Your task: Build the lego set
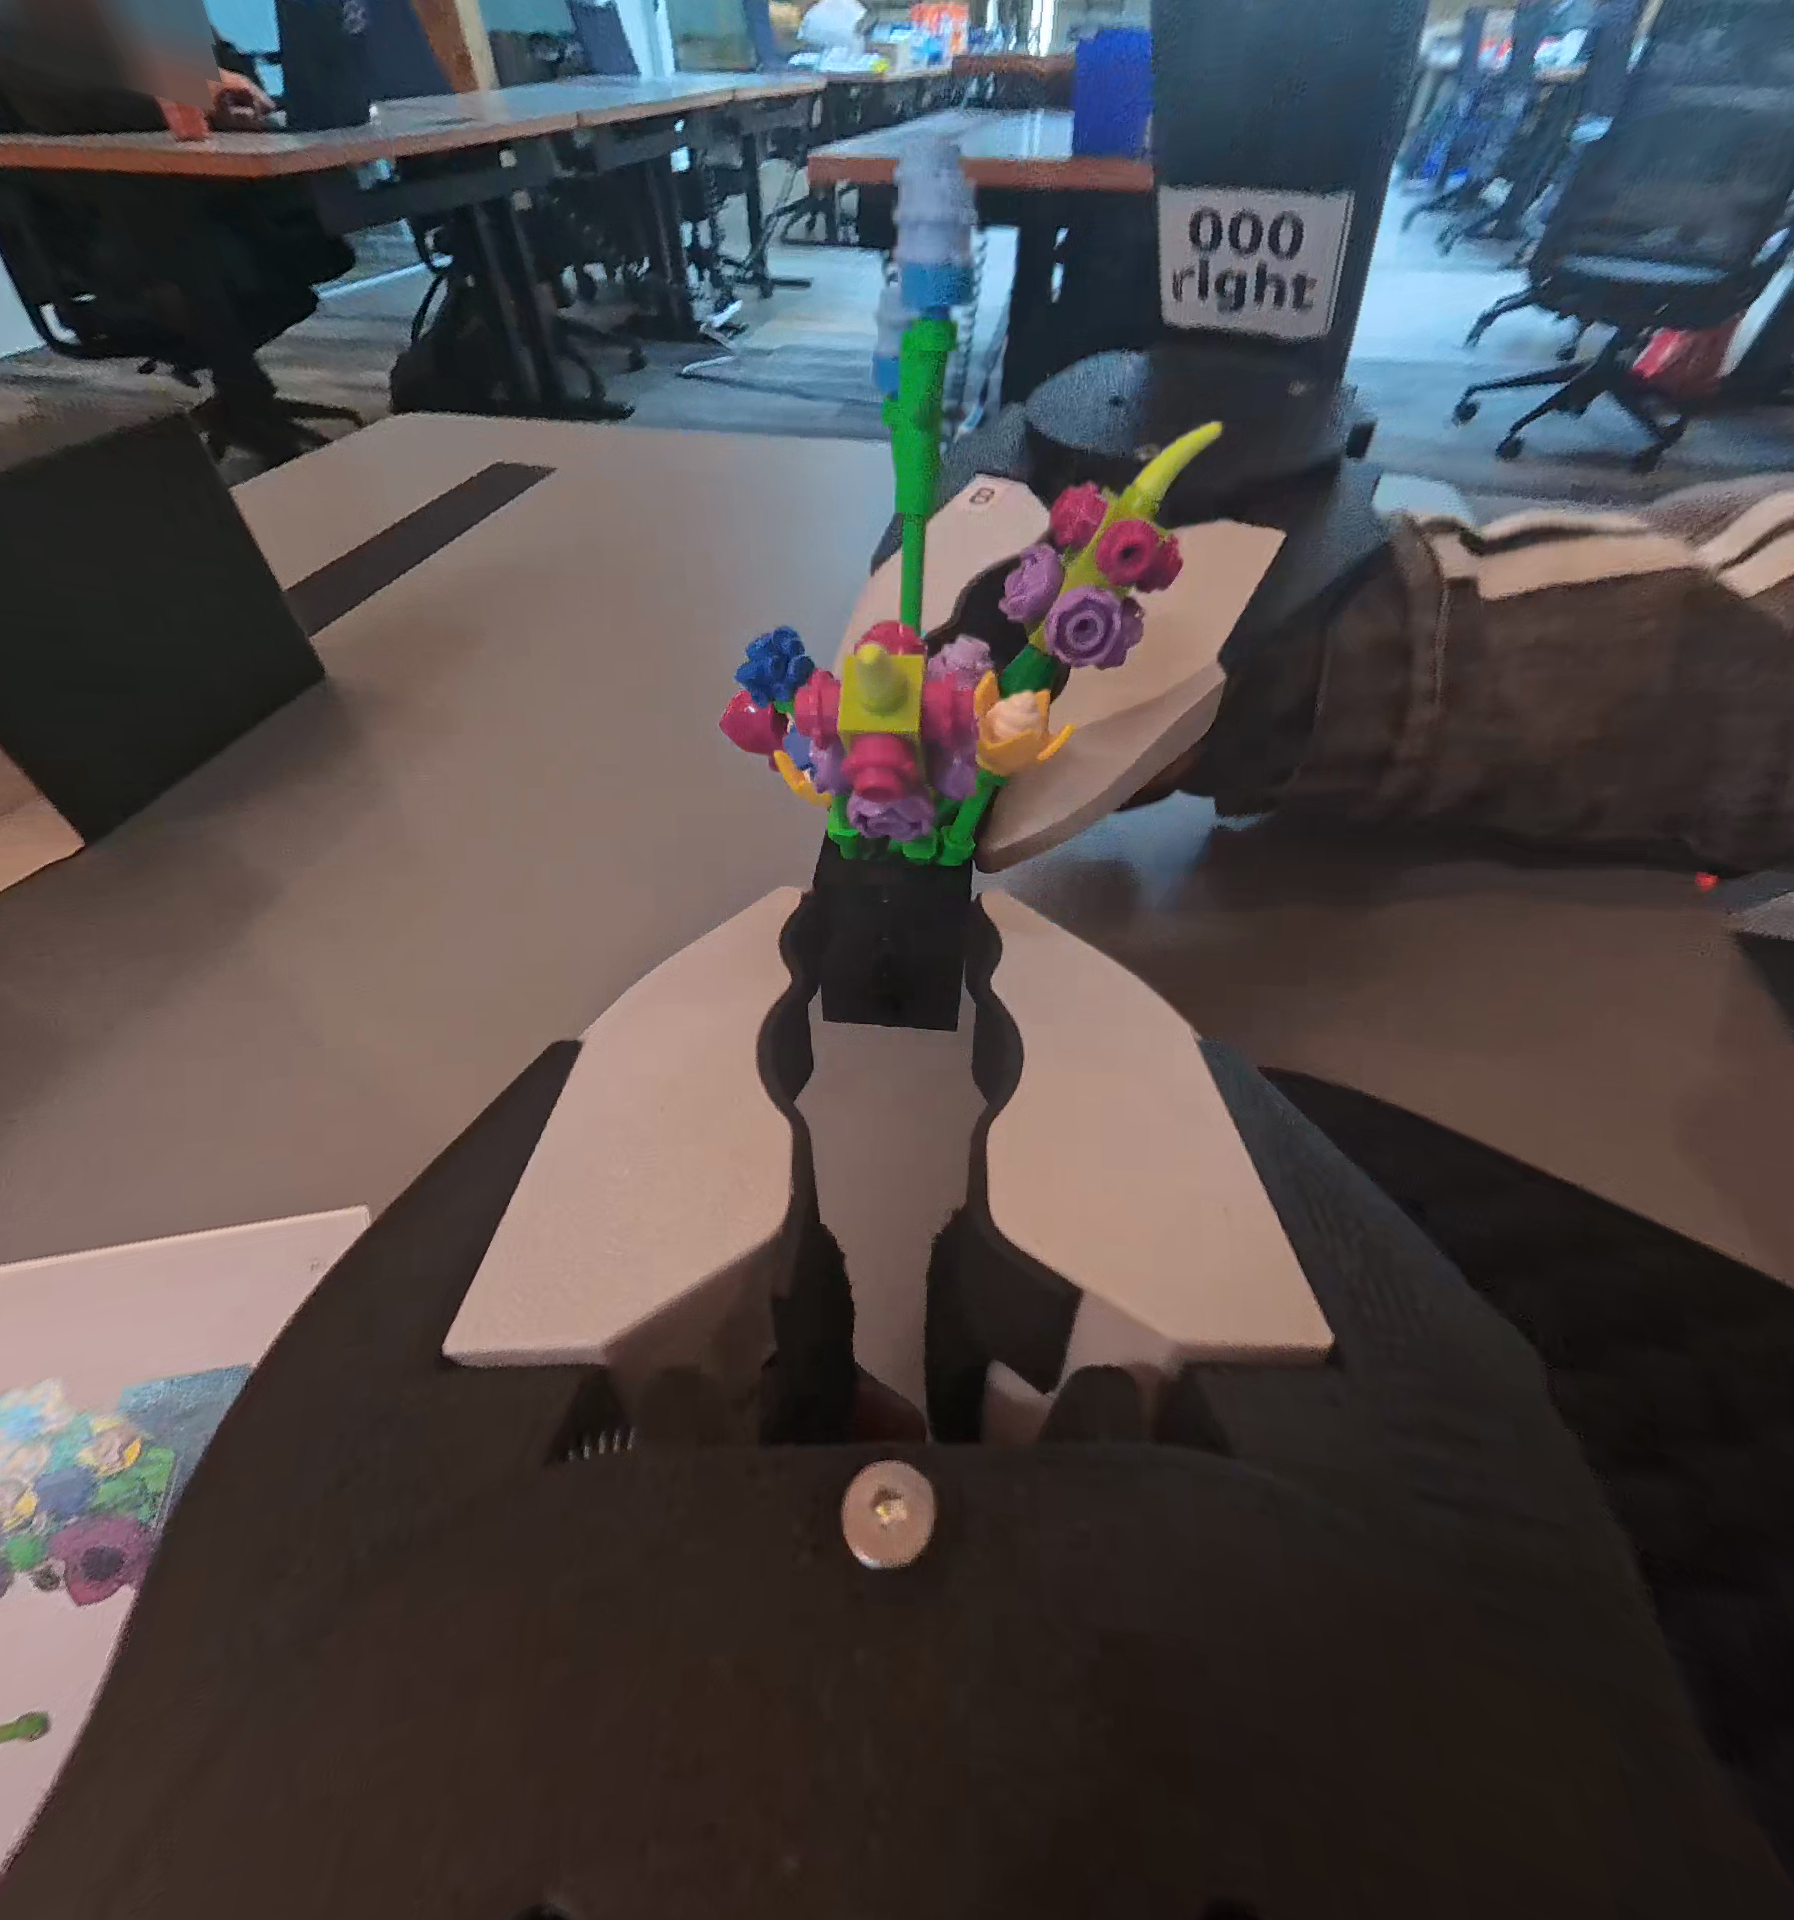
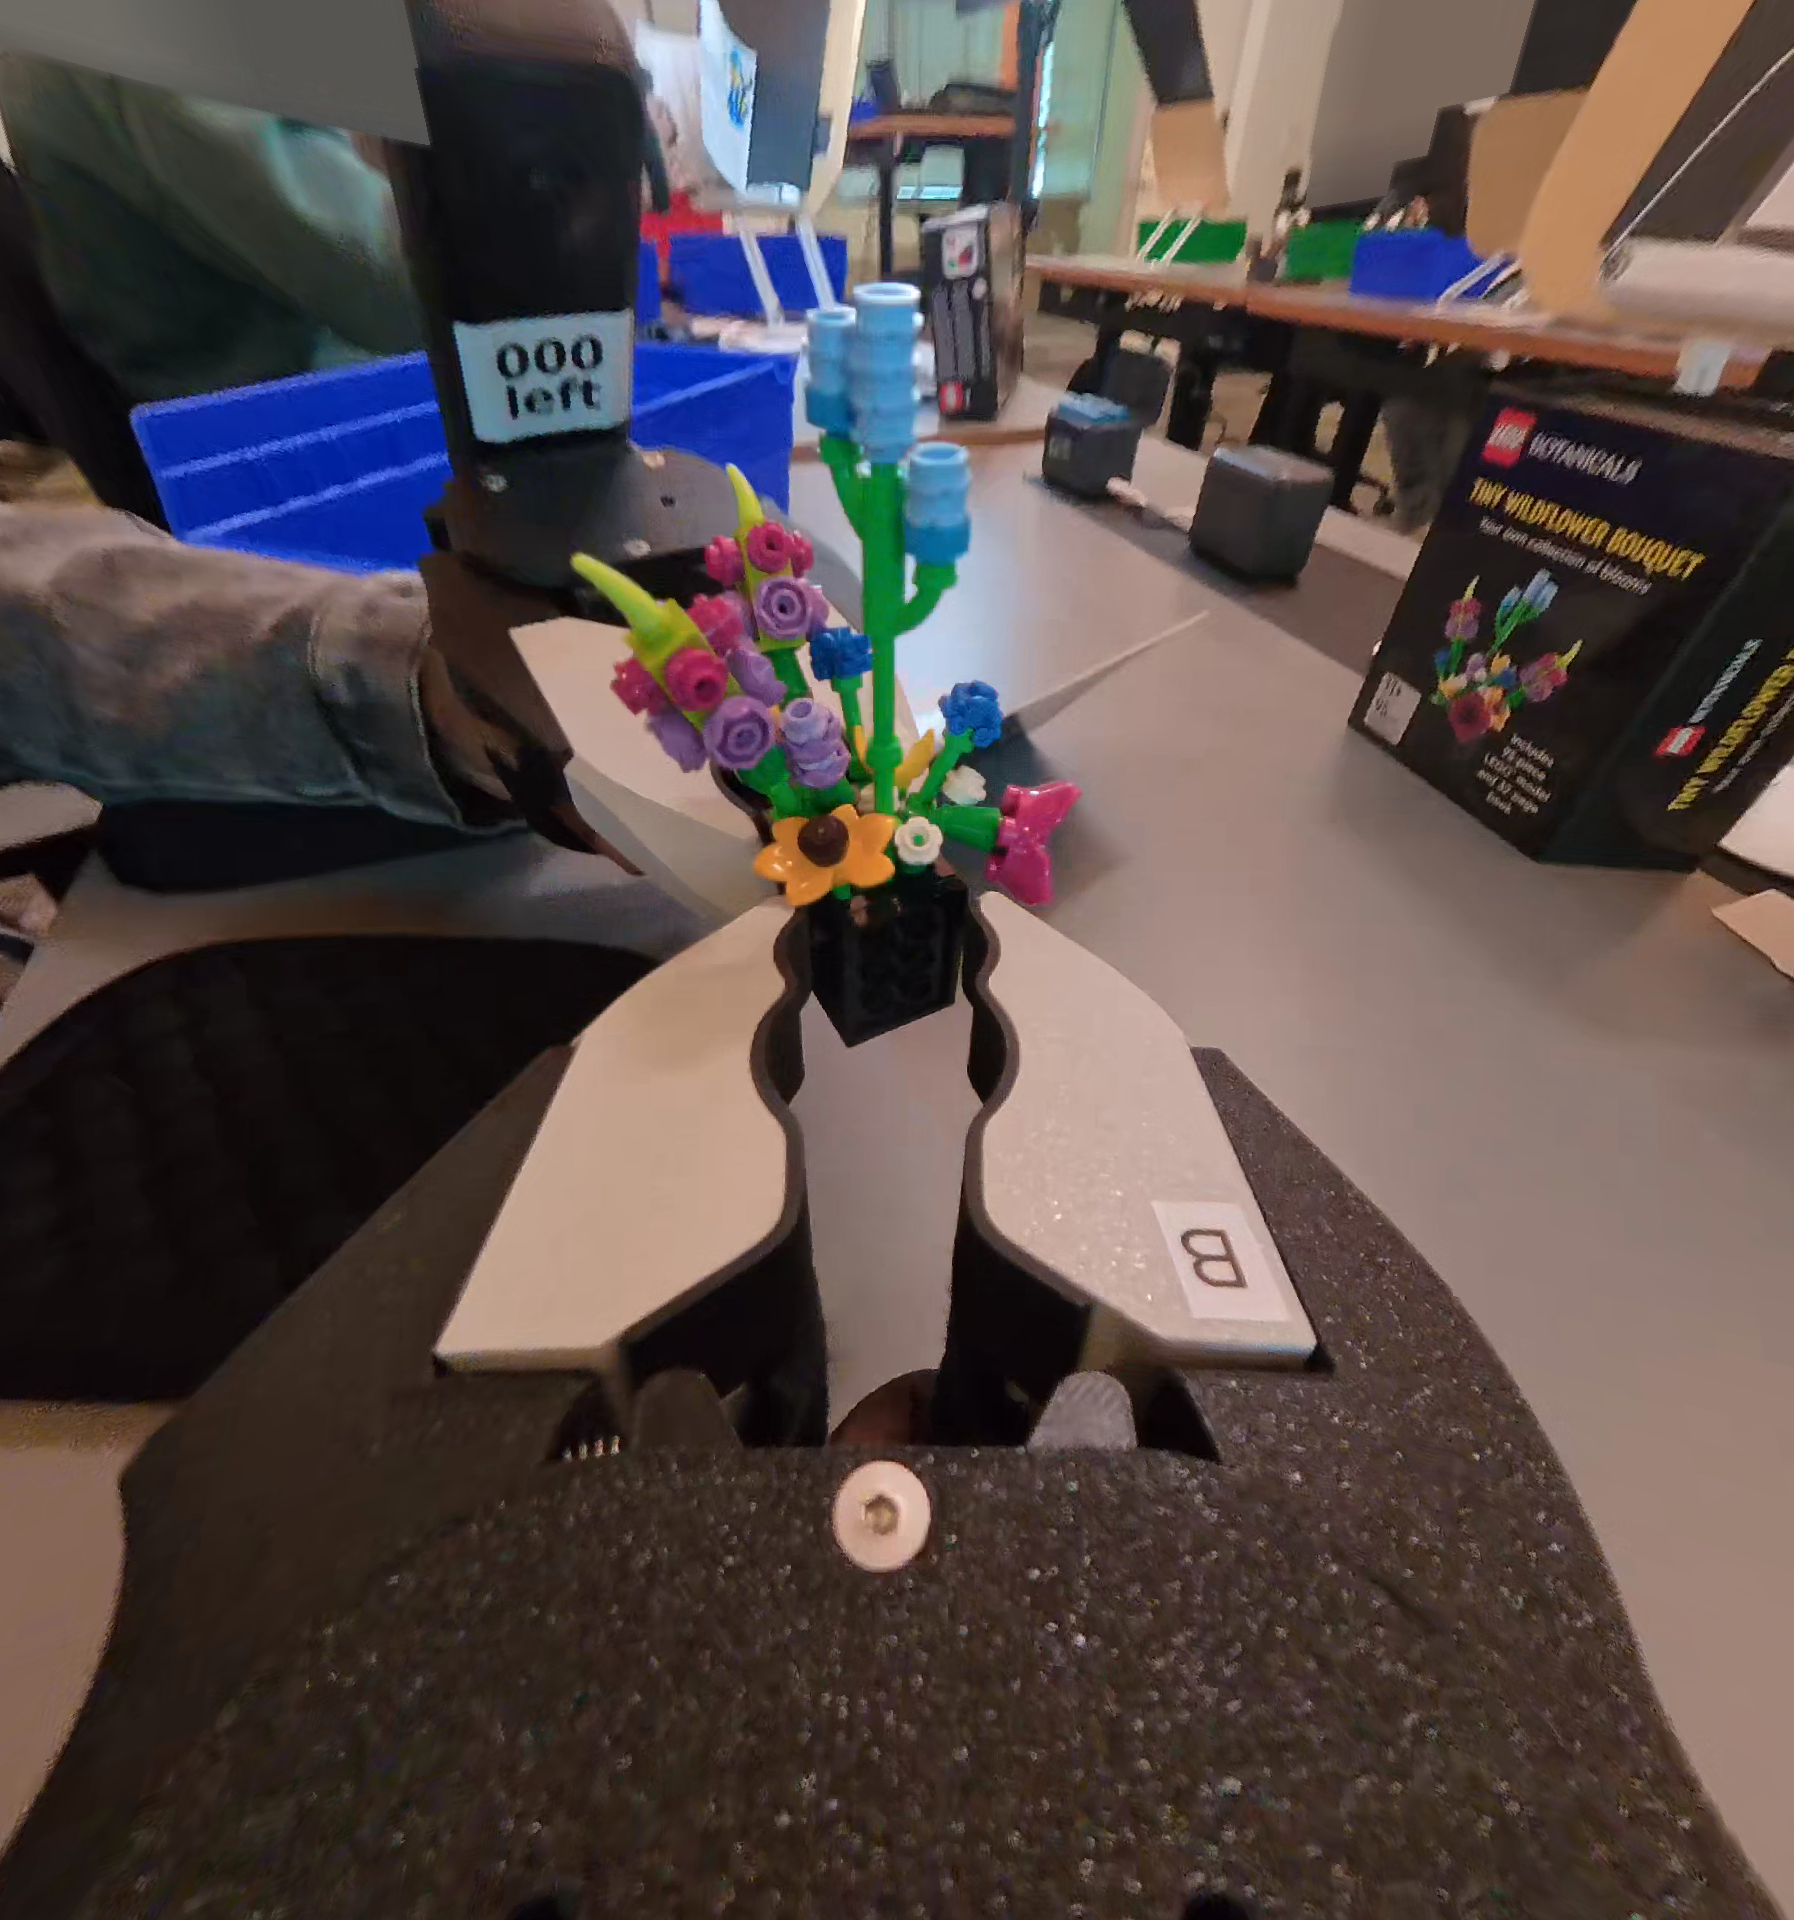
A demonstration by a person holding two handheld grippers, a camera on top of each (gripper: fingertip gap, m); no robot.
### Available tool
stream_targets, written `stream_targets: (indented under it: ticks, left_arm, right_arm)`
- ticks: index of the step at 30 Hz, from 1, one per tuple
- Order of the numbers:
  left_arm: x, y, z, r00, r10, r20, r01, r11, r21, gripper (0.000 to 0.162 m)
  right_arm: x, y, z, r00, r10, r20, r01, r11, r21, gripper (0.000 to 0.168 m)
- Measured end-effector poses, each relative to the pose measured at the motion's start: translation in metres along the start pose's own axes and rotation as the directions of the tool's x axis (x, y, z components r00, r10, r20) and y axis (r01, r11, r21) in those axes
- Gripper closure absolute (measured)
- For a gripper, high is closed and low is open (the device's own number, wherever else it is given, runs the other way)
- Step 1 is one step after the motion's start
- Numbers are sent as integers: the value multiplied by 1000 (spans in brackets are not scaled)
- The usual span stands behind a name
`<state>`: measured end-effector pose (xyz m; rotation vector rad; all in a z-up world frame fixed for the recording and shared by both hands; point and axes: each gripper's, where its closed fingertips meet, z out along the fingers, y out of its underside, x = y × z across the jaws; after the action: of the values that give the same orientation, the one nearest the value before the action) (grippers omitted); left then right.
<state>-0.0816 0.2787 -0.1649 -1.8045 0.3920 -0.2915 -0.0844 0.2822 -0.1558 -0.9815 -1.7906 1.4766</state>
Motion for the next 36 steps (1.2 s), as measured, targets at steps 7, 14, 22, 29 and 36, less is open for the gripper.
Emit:
stream_targets:
  ticks: [7, 14, 22, 29, 36]
  left_arm:
    - [-13, 28, 9, 999, -23, 38, 28, 992, -125, 135]
    - [-29, 39, 15, 993, -59, 98, 78, 975, -207, 135]
    - [-59, 51, 16, 983, -55, 178, 104, 954, -282, 134]
    - [-97, 57, 6, 964, -60, 260, 138, 946, -293, 134]
    - [-131, 65, -7, 948, -75, 309, 177, 932, -315, 135]
  right_arm:
    - [13, 31, 10, 992, 3, 124, 19, 985, -174, 142]
    - [29, 40, 17, 982, 4, 190, 39, 974, -222, 142]
    - [55, 49, 36, 974, 3, 227, 66, 954, -292, 142]
    - [80, 48, 66, 965, 5, 262, 83, 942, -325, 142]
    - [102, 46, 97, 962, -14, 274, 112, 931, -346, 142]
